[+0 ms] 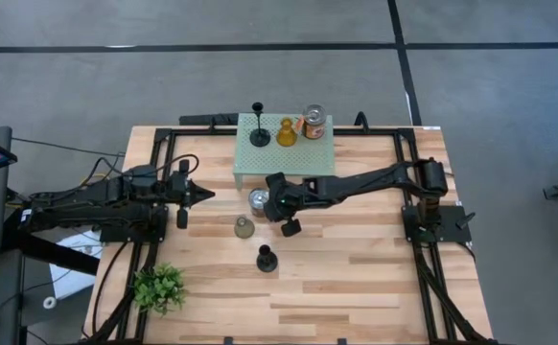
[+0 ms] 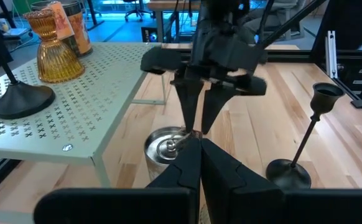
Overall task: Pick & Place candle stick holders
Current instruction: Put the scented candle on the shelf aligned with the other scented candle
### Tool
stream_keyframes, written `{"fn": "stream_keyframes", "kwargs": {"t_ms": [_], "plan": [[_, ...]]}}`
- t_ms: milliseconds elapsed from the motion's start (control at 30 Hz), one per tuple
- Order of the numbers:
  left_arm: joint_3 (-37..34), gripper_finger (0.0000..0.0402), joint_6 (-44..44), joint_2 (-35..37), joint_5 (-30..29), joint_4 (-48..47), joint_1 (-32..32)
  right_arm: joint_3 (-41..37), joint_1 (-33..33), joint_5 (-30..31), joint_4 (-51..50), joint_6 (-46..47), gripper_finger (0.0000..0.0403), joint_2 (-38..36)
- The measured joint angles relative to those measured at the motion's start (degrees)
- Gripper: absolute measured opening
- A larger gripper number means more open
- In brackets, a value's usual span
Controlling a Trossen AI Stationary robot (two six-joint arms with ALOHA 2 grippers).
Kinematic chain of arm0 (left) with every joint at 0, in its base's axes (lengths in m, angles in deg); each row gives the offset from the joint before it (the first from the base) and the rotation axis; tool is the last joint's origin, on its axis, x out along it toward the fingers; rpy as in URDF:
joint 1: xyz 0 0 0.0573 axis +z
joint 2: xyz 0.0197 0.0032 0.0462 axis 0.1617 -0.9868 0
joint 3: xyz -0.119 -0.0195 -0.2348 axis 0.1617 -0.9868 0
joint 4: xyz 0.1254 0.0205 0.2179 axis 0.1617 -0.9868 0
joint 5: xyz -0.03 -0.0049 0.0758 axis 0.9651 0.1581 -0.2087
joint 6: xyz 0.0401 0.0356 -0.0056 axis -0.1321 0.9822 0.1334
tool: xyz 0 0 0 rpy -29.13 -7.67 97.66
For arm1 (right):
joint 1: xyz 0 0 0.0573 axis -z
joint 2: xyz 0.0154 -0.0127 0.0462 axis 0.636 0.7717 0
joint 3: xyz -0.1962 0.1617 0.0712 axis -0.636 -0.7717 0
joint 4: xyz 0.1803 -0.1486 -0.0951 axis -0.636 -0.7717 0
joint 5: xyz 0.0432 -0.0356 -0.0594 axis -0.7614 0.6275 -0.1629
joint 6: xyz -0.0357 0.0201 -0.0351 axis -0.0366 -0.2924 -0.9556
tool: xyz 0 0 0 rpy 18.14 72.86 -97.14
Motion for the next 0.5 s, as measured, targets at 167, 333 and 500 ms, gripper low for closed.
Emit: {"fn": "stream_keyframes", "kwargs": {"t_ms": [167,333,500], "plan": [[0.0,0.0008,0.0,0.0,0.0,-0.06,0.01,-0.09,0.11,0.2,0.15,-0.11,0.0104,0.45],[0.0,0.0008,0.0,0.0,0.0,-0.08,0.01,-0.09,0.07,0.19,0.23,-0.09,0.0092,0.45],[0.0,0.0008,0.0,0.0,0.0,-0.08,-0.01,-0.07,0.07,0.2,0.31,-0.07,0.004,0.43]]}}
